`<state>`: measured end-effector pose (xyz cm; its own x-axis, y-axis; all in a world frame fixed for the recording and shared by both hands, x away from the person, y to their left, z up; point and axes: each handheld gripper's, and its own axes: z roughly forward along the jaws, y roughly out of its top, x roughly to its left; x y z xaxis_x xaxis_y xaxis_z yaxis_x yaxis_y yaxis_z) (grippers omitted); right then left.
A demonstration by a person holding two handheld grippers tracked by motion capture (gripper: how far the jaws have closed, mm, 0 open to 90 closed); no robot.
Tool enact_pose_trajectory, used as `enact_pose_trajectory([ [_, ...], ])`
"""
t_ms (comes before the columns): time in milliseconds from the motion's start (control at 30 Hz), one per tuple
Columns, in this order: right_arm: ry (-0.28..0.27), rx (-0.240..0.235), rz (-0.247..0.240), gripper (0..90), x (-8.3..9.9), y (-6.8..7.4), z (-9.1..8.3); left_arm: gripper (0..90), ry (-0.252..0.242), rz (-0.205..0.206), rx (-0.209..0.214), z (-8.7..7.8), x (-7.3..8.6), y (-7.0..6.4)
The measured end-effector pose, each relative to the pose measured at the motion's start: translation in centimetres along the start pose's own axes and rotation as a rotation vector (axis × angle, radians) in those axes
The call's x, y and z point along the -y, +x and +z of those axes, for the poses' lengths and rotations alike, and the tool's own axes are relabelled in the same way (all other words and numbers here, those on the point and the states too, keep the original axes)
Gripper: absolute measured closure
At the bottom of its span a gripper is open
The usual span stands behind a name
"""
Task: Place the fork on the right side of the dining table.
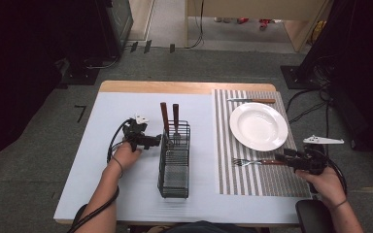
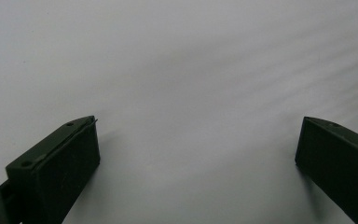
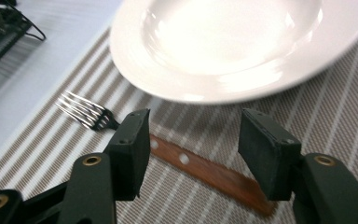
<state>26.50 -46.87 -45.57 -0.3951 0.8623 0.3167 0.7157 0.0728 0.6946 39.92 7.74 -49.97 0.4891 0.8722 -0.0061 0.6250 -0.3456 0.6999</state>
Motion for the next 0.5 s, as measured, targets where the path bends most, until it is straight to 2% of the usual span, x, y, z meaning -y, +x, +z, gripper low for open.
enact_pose_trajectory([
  [300,-0.049,-0.001,-0.055,33.1,-2.3,2.7,0.6,0.0,0.0,0.0,0.0,0.0,0.0,0.0],
  [500,-0.047,-0.01,-0.099,29.9,-3.5,4.5,2.0,0.0,0.0,0.0,0.0,0.0,0.0,0.0],
])
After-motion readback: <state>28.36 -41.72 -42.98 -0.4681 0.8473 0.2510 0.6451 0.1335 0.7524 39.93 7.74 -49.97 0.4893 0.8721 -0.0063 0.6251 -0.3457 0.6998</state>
